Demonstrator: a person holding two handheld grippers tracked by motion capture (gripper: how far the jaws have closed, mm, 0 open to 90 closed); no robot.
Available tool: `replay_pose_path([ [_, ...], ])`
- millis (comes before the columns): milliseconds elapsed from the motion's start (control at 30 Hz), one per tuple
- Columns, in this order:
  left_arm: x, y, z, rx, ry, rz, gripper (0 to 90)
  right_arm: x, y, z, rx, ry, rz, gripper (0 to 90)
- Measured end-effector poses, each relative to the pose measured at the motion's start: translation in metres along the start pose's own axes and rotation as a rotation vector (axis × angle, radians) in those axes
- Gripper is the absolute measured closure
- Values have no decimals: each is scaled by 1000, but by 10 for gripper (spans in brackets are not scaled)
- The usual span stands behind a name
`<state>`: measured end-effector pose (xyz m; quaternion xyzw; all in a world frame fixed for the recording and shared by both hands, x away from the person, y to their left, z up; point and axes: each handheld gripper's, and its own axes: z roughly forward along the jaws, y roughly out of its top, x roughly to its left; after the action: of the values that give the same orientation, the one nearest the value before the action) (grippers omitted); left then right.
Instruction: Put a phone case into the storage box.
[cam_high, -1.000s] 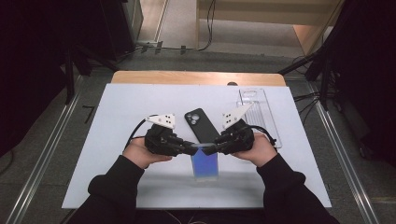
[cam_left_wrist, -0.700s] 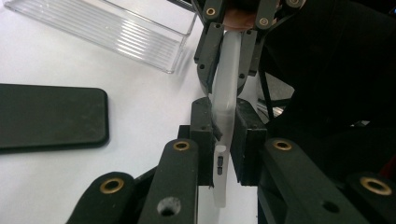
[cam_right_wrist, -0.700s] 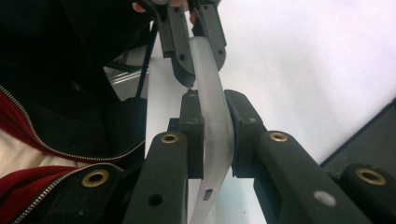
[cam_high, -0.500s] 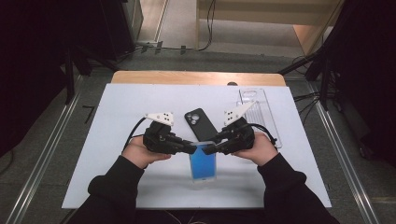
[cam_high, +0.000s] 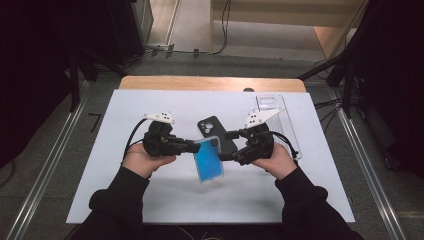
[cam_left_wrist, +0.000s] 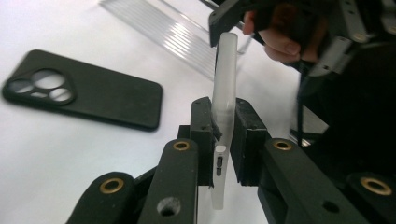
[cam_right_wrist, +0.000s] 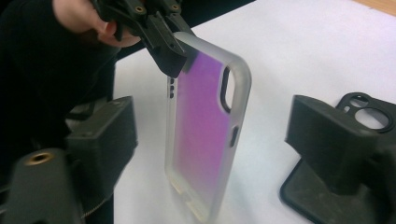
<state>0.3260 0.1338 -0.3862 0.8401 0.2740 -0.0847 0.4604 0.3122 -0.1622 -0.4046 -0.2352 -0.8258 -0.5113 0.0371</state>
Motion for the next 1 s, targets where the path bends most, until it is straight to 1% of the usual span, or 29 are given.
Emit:
replay_pose_path([
  [33,0,0,-1,-5,17,-5,816,0,-1,1,-11,-9,8,60],
  [67,0,1,-2,-12,37,-17,815,0,-1,2,-14,-31,19,0],
  [100,-1,1,-3,-18,49,-23,815,0,-1,4,-20,-54,34,0],
  [133,-1,2,-4,-24,63,-32,816,0,-2,5,-23,-64,41,0],
  [200,-1,3,-6,-35,85,-48,815,1,-2,7,-19,-104,52,0],
  [267,-2,3,-7,-47,104,-60,815,3,-3,10,-15,-128,72,0],
  [400,-3,4,-8,-57,136,-83,814,5,-3,14,-14,-157,116,0],
  [467,-4,5,-8,-62,154,-86,814,7,-2,16,-22,-191,142,0],
  [500,-5,5,-8,-68,160,-86,814,7,-2,17,-30,-191,153,0],
  [567,-7,5,-7,-82,178,-80,814,8,-3,17,-54,-196,165,0],
  [667,-9,6,-6,-85,192,-88,814,12,-3,21,-53,-253,169,0],
  [733,-10,6,-4,-77,204,-98,814,13,-3,24,-54,-268,171,0],
  [767,-10,7,-3,-74,202,-112,814,14,-3,26,-54,-269,178,0],
  [867,-11,7,-1,-68,214,-130,814,18,-3,31,-58,-300,170,0],
  [900,-11,7,-1,-72,217,-140,814,19,-3,33,-59,-312,172,0],
  [1000,-12,7,0,-75,223,-154,814,22,-3,38,-58,-336,176,0],
])
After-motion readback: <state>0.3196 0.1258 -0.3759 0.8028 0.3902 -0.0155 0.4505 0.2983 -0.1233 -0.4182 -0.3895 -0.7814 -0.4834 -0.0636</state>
